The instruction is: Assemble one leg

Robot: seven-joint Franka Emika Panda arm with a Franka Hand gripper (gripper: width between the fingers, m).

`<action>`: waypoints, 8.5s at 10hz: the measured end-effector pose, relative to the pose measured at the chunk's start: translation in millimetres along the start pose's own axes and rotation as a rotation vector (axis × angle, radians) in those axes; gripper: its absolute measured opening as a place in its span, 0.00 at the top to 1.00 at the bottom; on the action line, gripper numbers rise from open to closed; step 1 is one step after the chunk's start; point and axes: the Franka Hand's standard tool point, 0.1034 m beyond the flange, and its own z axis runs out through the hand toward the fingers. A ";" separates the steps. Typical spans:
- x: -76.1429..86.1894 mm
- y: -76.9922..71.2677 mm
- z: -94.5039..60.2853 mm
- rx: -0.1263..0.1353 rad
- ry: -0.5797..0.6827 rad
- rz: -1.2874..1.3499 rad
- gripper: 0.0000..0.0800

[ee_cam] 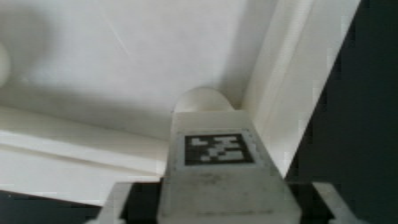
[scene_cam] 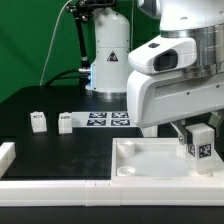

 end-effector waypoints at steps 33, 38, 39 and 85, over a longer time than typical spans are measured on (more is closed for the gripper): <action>4.6 -3.6 2.0 -0.055 0.063 0.039 0.64; 4.4 -1.3 2.2 -0.058 0.101 0.758 0.64; 4.3 0.1 2.4 -0.048 0.108 0.884 0.64; 2.9 -4.4 8.5 -0.067 0.082 0.589 0.19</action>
Offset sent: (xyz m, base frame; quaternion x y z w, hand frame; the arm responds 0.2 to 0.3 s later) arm -0.0049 0.0143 -0.0050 -0.0138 0.0084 0.2544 0.9670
